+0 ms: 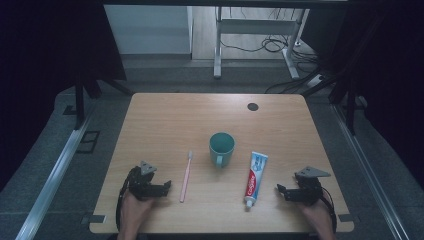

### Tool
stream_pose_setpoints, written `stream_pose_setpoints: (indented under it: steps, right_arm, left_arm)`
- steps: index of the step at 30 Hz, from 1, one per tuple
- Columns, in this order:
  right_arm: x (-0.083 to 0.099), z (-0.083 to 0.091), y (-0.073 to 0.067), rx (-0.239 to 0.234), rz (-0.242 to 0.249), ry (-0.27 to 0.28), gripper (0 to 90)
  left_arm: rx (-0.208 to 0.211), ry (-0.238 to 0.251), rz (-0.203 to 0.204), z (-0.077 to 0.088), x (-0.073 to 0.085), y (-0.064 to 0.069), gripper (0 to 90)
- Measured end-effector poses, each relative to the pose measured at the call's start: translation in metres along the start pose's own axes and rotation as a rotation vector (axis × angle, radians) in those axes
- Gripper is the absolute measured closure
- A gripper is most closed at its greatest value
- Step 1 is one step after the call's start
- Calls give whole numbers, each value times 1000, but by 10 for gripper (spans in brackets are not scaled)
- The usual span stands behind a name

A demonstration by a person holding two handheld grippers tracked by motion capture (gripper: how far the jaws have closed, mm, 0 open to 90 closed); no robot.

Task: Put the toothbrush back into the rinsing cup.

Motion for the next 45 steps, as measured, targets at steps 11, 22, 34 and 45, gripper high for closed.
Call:
stream_pose_setpoints:
  steps: [11,22,34,45]
  right_arm:
    - [0,0,0,-1,-1,0,122]
    - [0,0,0,-1,0,0,122]
    - [0,0,0,-1,0,1,122]
    - [0,0,0,-1,-2,0,122]
  left_arm:
    - [-1,0,1,0,0,0,26]
    - [-6,0,7,0,0,1,26]
    - [-34,-8,-12,7,-5,4,136]
    - [-24,41,-25,19,-11,8,289]
Point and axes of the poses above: each handheld gripper's, and its own axes: z roughly backward along the jaws, x roughly out of its underside, y roughly to its right, the point moved 2 cm from there along -z, roughly forward along the jaws, and after that the axes turned 7 degrees about -z, right-handed, at the moved point
